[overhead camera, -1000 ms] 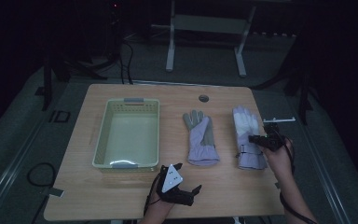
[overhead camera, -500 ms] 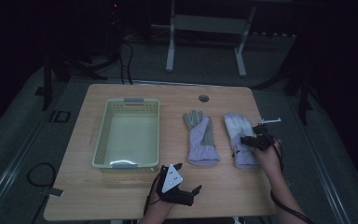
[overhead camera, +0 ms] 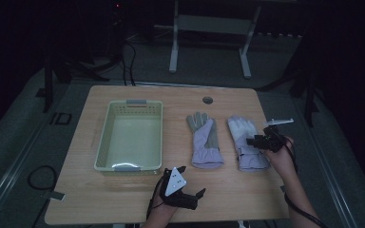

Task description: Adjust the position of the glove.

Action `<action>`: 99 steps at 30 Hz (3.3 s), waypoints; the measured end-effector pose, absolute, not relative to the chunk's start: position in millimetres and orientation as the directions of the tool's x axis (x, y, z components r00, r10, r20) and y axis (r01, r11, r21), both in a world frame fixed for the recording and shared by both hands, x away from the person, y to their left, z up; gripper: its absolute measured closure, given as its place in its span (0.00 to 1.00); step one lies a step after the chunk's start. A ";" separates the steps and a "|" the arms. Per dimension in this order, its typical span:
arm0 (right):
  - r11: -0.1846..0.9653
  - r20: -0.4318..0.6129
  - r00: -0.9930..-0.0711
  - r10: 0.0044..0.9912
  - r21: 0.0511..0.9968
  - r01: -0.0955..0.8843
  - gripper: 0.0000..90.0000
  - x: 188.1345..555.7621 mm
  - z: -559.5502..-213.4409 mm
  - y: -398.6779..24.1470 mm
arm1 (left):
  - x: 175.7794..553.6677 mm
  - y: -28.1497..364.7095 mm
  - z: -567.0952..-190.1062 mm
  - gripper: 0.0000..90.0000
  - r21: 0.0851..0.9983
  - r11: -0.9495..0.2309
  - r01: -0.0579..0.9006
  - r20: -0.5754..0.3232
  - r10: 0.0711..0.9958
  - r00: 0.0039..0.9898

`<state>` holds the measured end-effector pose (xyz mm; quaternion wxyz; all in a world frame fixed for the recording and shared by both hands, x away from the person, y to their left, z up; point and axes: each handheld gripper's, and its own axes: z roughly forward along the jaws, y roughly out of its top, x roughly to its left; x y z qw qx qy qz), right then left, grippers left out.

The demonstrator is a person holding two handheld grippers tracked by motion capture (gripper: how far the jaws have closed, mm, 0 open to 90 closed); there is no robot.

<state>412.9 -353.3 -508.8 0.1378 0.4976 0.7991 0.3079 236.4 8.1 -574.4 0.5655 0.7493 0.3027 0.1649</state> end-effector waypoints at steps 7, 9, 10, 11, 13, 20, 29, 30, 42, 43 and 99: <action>0.309 0.119 -0.462 0.879 0.596 0.741 0.65 421.5 -534.1 -356.8 | 236.4 8.1 -574.5 0.00 0.948 -0.175 0.266 -0.096 0.638 0.764; 0.295 0.131 -0.456 0.880 0.602 0.742 0.72 418.9 -534.6 -356.4 | 236.3 8.1 -574.5 0.00 0.948 -0.177 0.265 -0.094 0.638 0.764; 0.290 0.129 -0.452 0.883 0.608 0.739 0.76 417.2 -534.8 -355.2 | 236.3 8.1 -574.5 0.00 0.948 -0.177 0.265 -0.094 0.638 0.764; 0.272 0.140 -0.438 0.888 0.608 0.746 0.80 415.9 -534.4 -354.5 | 236.4 8.1 -574.5 0.00 0.948 -0.177 0.264 -0.094 0.638 0.764; 0.244 0.153 -0.415 0.897 0.611 0.753 0.85 413.9 -531.3 -354.2 | 236.5 8.2 -574.5 0.00 0.948 -0.175 0.267 -0.097 0.639 0.763; 0.192 0.194 -0.386 0.902 0.619 0.761 0.88 409.8 -514.3 -356.7 | 236.6 8.3 -574.5 0.00 0.948 -0.174 0.268 -0.098 0.639 0.763; 0.162 0.191 -0.369 0.910 0.654 0.739 0.89 401.8 -467.0 -353.4 | 236.5 8.2 -574.5 0.00 0.948 -0.175 0.268 -0.097 0.641 0.761; 0.163 0.187 -0.374 0.908 0.665 0.729 0.88 400.5 -455.8 -350.5 | 236.5 8.2 -574.5 0.00 0.948 -0.175 0.268 -0.097 0.641 0.761; 0.181 0.147 -0.383 0.912 0.695 0.696 0.88 395.2 -415.0 -323.2 | 236.4 8.2 -574.5 0.00 0.948 -0.176 0.266 -0.095 0.641 0.761; 0.190 0.144 -0.395 0.907 0.699 0.690 0.88 394.8 -410.1 -316.7 | 236.3 8.1 -574.5 0.00 0.948 -0.177 0.265 -0.094 0.641 0.762; 0.298 0.159 -0.450 0.879 0.553 0.778 0.88 414.0 -476.0 -186.9 | 235.7 7.9 -574.5 0.00 0.948 -0.180 0.261 -0.090 0.636 0.767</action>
